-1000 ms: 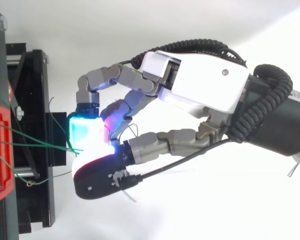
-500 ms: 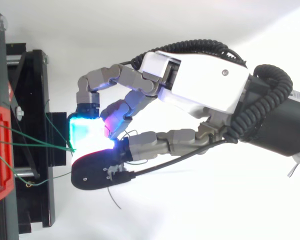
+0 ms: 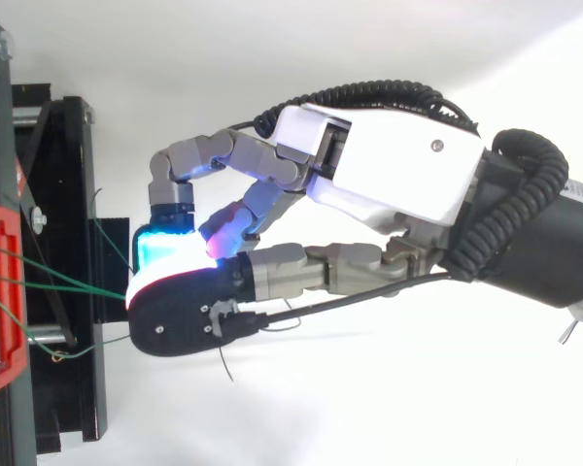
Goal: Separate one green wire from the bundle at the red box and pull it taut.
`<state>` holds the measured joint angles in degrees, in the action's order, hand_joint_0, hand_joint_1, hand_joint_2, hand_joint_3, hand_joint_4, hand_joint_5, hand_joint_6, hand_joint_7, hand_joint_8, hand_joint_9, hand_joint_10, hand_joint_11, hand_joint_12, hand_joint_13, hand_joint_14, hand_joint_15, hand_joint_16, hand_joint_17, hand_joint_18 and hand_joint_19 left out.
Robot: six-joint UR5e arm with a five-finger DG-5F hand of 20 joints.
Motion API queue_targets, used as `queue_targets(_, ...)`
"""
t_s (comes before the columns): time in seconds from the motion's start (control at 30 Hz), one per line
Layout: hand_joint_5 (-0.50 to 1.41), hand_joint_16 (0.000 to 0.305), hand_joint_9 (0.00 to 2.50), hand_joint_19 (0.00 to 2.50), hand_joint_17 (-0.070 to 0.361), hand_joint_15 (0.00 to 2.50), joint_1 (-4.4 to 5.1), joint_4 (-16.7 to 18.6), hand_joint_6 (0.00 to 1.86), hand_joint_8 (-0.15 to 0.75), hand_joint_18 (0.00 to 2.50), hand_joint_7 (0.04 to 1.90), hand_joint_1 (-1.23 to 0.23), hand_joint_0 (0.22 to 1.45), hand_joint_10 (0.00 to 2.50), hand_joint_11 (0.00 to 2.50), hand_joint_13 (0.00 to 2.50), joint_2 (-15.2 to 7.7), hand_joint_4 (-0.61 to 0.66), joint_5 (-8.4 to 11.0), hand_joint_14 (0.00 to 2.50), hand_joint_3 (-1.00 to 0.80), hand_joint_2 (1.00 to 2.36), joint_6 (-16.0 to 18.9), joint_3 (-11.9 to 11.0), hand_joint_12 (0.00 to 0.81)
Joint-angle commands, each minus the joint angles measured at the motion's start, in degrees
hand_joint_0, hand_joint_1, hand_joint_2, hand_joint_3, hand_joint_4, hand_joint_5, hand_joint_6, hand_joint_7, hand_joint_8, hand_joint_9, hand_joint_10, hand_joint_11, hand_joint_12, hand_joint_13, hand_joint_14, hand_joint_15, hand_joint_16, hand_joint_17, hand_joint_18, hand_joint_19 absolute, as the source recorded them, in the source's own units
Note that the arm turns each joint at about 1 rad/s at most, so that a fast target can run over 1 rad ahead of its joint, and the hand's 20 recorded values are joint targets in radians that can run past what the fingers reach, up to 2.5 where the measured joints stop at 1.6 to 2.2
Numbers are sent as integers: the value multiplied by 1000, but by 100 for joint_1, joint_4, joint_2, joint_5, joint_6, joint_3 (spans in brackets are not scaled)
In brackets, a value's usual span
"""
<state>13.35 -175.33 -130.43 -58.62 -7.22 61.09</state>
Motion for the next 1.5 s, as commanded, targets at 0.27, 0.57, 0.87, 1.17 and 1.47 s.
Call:
queue_targets(0.27, -145, 66, 1240, 544, 148, 690, 1, 201, 666, 424, 913, 1390, -509, 487, 21, 818, 1184, 0, 235, -18, 21, -500, 1000, 793, 8, 427)
queue_targets(0.57, -150, 67, 1273, 575, 150, 911, 10, 201, 671, 412, 947, 1374, -525, 489, 25, 975, 1283, -9, 231, 9, 25, -500, 1000, 775, 17, 418)
queue_targets(0.87, -162, 67, 1235, 600, 151, 1105, 19, 833, 682, 384, 959, 1338, -554, 488, 20, 1213, 1318, 0, 234, 9, 25, -500, 1000, 916, 403, 394)
queue_targets(1.17, -165, 68, 1240, 609, 153, 1183, 28, 825, 687, 375, 967, 1340, -604, 483, 21, 1252, 1349, 0, 239, 9, 25, -500, 1000, 907, 403, 386)
queue_targets(1.47, -190, 63, 1206, 654, 141, 1261, 36, 842, 746, 344, 945, 1329, -758, 568, 21, 1307, 1336, 0, 220, 9, 26, -500, 1000, 898, 403, 330)
